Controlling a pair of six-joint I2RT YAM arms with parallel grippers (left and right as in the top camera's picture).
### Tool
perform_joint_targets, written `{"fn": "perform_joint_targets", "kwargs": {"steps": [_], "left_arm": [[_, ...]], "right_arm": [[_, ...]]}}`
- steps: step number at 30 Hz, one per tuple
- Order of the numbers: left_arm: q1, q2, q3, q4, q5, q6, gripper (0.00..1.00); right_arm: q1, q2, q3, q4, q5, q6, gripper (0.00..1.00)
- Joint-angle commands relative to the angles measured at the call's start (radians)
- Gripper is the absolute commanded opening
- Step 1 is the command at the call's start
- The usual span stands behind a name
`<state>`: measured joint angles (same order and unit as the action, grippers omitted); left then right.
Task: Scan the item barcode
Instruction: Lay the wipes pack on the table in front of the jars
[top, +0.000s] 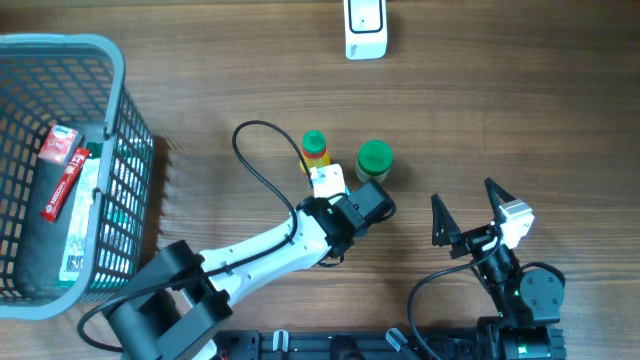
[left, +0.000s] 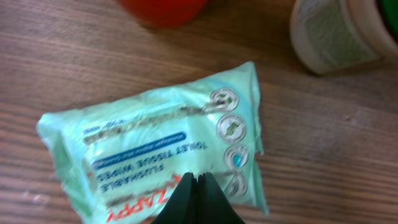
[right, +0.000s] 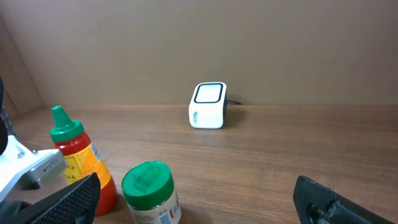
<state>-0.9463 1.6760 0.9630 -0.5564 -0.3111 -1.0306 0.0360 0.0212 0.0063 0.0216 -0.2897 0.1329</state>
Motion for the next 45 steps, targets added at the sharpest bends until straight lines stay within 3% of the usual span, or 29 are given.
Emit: {"fn": "perform_joint_targets", "kwargs": {"steps": [1, 13, 16, 18, 20, 22, 23, 26, 28, 31, 34, 39, 45], "left_arm": [[0.022, -0.004, -0.008, 0.051, -0.031, 0.005, 0.04], [0.091, 0.052, -0.013, 0.14, 0.034, 0.008, 0.04], [0.108, 0.053, -0.013, 0.173, 0.222, 0.162, 0.05], [0.122, 0.063, -0.013, 0.146, 0.279, 0.185, 0.06], [0.122, 0.064, -0.013, 0.145, 0.285, 0.185, 0.21], [0.122, 0.064, -0.013, 0.138, 0.293, 0.186, 0.43], [0.122, 0.063, -0.011, 0.139, 0.293, 0.186, 0.45], [0.121, 0.016, 0.027, 0.089, 0.291, 0.192, 0.37], [0.12, -0.044, 0.076, 0.02, 0.286, 0.259, 0.04], [0.119, -0.13, 0.111, -0.064, 0.232, 0.398, 0.04], [0.119, -0.097, 0.084, -0.098, 0.232, 0.5, 0.04], [0.091, 0.003, 0.019, -0.09, 0.266, 0.5, 0.04], [0.03, 0.051, -0.064, 0.033, 0.266, 0.5, 0.06]], "right_arm": [[0.001, -0.007, -0.001, 0.002, 0.005, -0.001, 1.0], [0.001, -0.007, -0.001, 0.002, 0.005, -0.001, 1.0], [0.001, -0.007, -0.001, 0.002, 0.005, -0.001, 1.0], [0.001, -0.007, -0.001, 0.002, 0.005, -0.001, 1.0], [0.001, -0.007, -0.001, 0.002, 0.005, -0.001, 1.0], [0.001, -0.007, -0.001, 0.002, 0.005, -0.001, 1.0], [0.001, -0.007, -0.001, 0.002, 0.005, -0.001, 1.0], [0.001, -0.007, -0.001, 0.002, 0.005, -0.001, 1.0], [0.001, -0.007, -0.001, 0.002, 0.005, -0.001, 1.0], [0.001, -0.007, -0.001, 0.002, 0.005, -0.001, 1.0], [0.001, -0.007, -0.001, 0.002, 0.005, -0.001, 1.0], [0.001, -0.007, -0.001, 0.002, 0.005, -0.001, 1.0], [0.001, -0.007, -0.001, 0.002, 0.005, -0.001, 1.0]]}}
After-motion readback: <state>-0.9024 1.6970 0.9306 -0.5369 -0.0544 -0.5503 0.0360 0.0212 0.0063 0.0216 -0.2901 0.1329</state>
